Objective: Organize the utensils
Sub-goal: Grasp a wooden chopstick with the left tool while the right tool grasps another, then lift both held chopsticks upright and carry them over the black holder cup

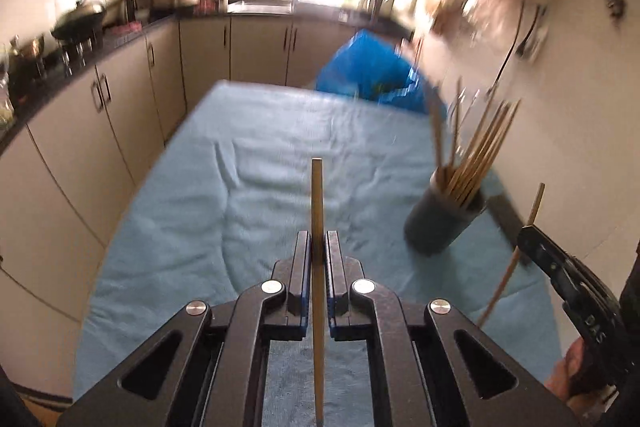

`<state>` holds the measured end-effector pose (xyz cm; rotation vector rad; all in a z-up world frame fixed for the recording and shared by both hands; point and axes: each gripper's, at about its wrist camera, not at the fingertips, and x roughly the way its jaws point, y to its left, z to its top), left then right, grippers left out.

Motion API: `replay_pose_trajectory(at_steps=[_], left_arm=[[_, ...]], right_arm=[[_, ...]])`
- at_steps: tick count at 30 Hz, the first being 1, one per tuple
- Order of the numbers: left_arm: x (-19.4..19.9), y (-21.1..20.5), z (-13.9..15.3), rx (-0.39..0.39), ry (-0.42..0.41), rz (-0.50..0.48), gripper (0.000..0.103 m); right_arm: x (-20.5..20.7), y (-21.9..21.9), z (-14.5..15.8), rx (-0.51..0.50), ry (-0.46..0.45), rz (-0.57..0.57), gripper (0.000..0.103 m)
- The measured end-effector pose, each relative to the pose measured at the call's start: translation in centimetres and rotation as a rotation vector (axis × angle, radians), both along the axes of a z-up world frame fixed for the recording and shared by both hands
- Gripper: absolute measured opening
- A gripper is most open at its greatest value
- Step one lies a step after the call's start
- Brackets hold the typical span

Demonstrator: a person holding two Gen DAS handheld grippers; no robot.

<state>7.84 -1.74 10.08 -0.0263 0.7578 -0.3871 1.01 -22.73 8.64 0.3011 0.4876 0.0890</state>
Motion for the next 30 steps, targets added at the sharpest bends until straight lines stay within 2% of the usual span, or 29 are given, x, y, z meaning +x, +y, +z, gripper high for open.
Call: replay_pose_trajectory(at_steps=[5,30], left_arm=[[-0.9,0.3,1.8,-0.024,-0.039,-0.010,0.006],[-1.9,0.0,2.6,-0.022,-0.051,-0.026,0.006]], right_arm=[[-1.2,0.2,1.6,-0.015,-0.061,-0.022,0.007],[-2.4,-0.9,2.2,-0.007,-0.083,-0.054,0.007]])
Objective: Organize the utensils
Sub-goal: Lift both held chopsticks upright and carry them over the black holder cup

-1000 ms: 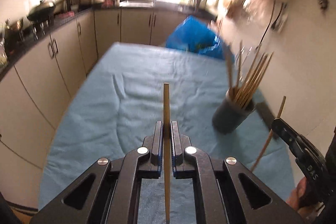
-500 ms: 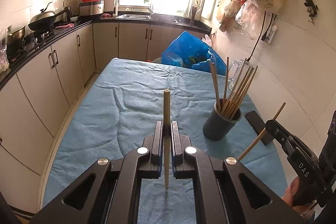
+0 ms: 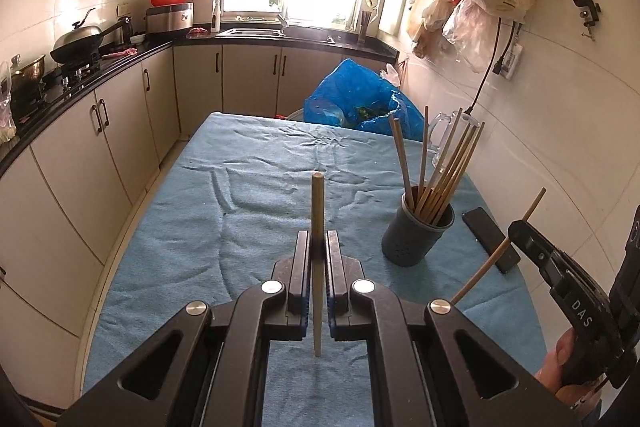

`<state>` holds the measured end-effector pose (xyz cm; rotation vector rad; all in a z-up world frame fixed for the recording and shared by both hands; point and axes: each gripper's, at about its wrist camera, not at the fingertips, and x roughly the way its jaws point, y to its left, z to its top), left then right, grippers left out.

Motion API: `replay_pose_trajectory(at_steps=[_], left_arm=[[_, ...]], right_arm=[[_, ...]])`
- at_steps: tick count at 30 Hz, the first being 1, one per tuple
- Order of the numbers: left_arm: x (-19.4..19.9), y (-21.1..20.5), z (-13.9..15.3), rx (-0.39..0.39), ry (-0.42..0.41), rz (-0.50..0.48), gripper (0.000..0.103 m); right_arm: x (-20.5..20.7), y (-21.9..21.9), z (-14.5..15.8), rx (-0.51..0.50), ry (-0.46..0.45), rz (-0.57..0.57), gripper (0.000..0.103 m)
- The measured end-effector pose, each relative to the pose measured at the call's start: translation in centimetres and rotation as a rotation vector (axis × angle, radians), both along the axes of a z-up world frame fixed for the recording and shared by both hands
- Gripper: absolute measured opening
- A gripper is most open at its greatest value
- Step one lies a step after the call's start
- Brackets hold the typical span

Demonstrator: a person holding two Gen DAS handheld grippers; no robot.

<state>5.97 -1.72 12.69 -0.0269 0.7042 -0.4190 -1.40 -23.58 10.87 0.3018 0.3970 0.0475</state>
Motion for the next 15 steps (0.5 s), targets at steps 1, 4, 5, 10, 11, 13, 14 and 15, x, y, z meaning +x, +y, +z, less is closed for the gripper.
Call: replay_pose_trajectory(at_steps=[1,4,5,10,11,13,14,15], left_arm=[[-0.1,-0.1,0.1,0.001,-0.002,-0.003,0.006],[-0.1,-0.4,0.2,0.003,-0.002,-0.008,0.006],[-0.1,-0.4,0.2,0.004,-0.001,-0.009,0.006],[-0.4,-0.8,0.3,0.008,-0.001,-0.017,0.006],[-0.4,-0.8,0.3,0.009,-0.003,-0.020,0.006],[-0.4,-1.0,0.4,0.010,-0.003,-0.023,0.006],[-0.3,-1.0,0.4,0.011,-0.003,-0.025,0.006],[-0.4,-1.2,0.5,0.012,-0.004,-0.028,0.006]], right_arm=[[-0.1,-0.1,0.0,0.001,-0.002,-0.002,0.007],[-0.4,-0.3,0.1,0.004,-0.007,-0.010,0.007],[-0.5,-0.3,0.1,0.005,-0.010,-0.013,0.007],[-0.7,-0.7,0.2,0.012,-0.012,-0.022,0.007],[-0.7,-0.8,0.2,0.014,-0.012,-0.023,0.007],[-0.8,-0.9,0.3,0.017,-0.013,-0.030,0.007],[-0.9,-1.1,0.4,0.021,-0.014,-0.032,0.007],[-1.0,-1.1,0.4,0.023,-0.016,-0.034,0.007]])
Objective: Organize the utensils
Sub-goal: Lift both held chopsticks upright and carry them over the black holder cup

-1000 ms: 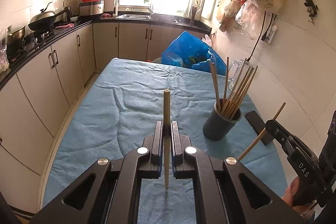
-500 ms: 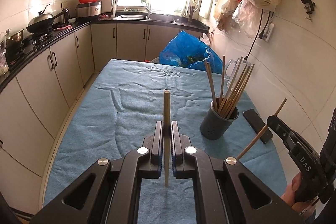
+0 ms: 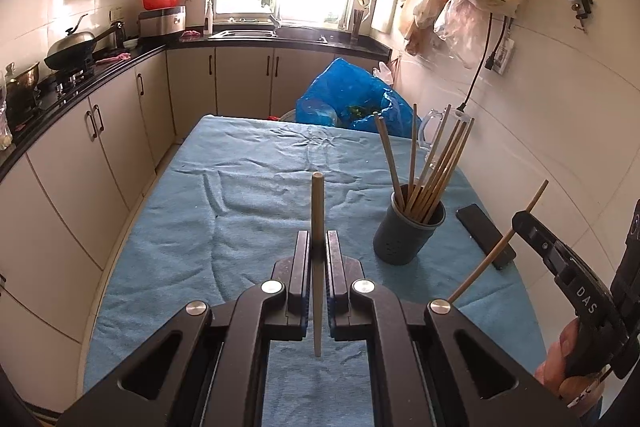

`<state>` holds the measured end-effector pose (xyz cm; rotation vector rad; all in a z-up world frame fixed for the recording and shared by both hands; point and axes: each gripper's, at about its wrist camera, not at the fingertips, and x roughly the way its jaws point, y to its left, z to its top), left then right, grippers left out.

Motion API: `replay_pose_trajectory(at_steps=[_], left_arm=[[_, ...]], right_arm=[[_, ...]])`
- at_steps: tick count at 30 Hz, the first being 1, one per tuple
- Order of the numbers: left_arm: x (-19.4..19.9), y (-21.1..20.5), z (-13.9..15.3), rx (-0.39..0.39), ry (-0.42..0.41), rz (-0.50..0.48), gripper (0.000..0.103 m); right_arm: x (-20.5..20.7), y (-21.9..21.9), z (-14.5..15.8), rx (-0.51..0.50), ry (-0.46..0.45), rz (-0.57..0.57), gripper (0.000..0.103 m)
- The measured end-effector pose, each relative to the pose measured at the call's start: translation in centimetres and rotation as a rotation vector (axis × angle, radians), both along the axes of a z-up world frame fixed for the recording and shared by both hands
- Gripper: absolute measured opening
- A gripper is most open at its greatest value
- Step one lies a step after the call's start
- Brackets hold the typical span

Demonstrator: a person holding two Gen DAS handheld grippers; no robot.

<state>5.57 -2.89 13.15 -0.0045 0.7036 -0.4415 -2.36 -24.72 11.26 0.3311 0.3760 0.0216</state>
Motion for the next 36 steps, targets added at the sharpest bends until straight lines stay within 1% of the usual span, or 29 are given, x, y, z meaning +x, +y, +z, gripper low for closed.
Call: replay_pose_trajectory(at_steps=[9,25,36], left_arm=[[-0.1,-0.5,0.3,0.007,-0.011,-0.017,0.006],[-0.5,-2.5,1.5,0.014,-0.036,-0.061,0.006],[-0.9,-4.2,2.8,0.019,-0.062,-0.096,0.006]], right_arm=[[-0.9,-1.2,0.4,0.015,-0.018,-0.039,0.007],[-2.9,-3.3,1.4,0.028,-0.051,-0.099,0.007],[-4.1,-5.0,2.0,0.044,-0.079,-0.135,0.007]])
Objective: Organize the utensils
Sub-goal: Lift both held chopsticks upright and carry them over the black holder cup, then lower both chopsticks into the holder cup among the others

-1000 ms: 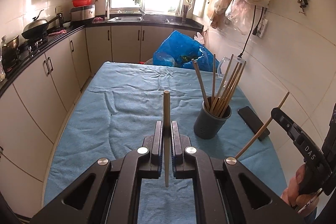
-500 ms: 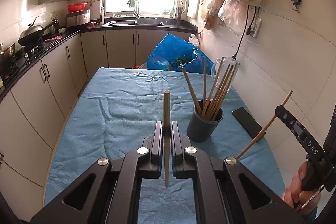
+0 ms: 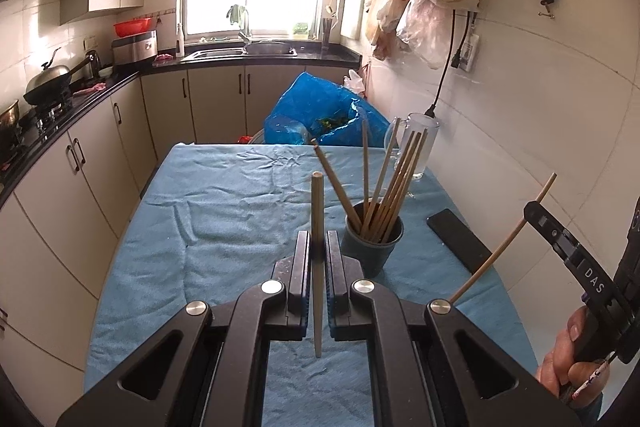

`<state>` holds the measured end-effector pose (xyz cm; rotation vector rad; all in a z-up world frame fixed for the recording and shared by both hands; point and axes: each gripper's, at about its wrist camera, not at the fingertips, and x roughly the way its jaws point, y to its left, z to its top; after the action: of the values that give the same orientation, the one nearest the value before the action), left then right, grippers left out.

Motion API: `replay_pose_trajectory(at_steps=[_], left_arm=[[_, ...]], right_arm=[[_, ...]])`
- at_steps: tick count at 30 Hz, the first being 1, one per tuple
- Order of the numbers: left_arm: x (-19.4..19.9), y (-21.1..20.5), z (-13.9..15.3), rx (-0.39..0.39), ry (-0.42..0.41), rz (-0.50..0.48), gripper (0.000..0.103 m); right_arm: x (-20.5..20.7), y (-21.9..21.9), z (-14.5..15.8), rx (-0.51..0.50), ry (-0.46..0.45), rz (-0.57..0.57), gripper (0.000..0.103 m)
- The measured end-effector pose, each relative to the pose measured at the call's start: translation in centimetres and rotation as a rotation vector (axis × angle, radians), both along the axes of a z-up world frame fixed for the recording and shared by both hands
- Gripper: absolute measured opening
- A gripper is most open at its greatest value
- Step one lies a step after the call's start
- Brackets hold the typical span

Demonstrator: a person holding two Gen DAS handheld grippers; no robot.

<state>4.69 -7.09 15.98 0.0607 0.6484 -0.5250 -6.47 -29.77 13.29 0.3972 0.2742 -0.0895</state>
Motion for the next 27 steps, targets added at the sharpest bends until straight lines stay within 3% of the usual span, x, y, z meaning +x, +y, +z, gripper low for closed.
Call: replay_pose_trajectory(at_steps=[11,27], left_arm=[[0.9,-1.1,1.9,-0.023,-0.013,-0.018,0.006],[4.2,-3.8,7.9,-0.121,-0.073,-0.006,0.006]], right_arm=[[-0.4,-2.0,1.9,0.020,-0.036,-0.016,0.007],[1.9,-4.5,7.3,0.027,-0.143,-0.054,0.007]])
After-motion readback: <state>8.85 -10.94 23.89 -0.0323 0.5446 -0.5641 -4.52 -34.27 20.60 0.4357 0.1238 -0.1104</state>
